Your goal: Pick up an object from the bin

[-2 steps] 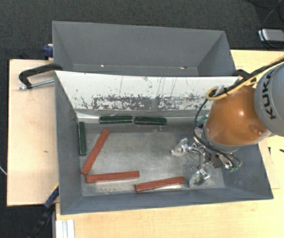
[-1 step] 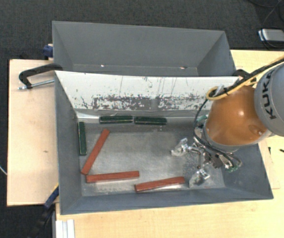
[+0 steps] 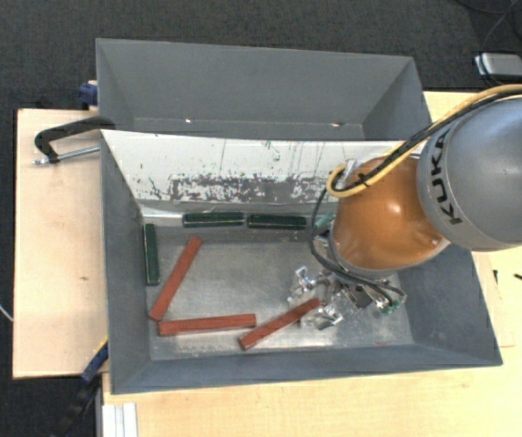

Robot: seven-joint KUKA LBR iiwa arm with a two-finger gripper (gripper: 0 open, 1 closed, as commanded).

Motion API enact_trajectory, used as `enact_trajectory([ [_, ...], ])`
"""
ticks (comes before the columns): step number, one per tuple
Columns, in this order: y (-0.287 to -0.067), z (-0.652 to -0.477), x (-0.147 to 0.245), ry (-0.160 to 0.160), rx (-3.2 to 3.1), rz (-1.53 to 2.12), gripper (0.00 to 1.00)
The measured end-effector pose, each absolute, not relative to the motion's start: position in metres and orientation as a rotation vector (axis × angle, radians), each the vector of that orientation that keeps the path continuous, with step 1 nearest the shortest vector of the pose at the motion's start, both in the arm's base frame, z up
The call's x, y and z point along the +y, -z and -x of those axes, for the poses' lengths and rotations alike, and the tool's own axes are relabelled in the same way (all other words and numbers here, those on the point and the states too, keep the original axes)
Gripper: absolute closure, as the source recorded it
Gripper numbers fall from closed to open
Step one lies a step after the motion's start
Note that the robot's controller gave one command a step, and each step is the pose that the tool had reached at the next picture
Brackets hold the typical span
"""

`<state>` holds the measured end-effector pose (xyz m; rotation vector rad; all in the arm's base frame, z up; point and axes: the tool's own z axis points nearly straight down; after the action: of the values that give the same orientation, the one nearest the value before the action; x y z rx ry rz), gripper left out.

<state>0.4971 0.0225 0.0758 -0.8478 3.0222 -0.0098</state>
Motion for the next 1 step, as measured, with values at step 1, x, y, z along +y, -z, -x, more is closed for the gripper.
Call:
enact_trajectory([
  [1,-0.0758,-0.4971,0.0225,0.010,3.022,0.848,1.00],
])
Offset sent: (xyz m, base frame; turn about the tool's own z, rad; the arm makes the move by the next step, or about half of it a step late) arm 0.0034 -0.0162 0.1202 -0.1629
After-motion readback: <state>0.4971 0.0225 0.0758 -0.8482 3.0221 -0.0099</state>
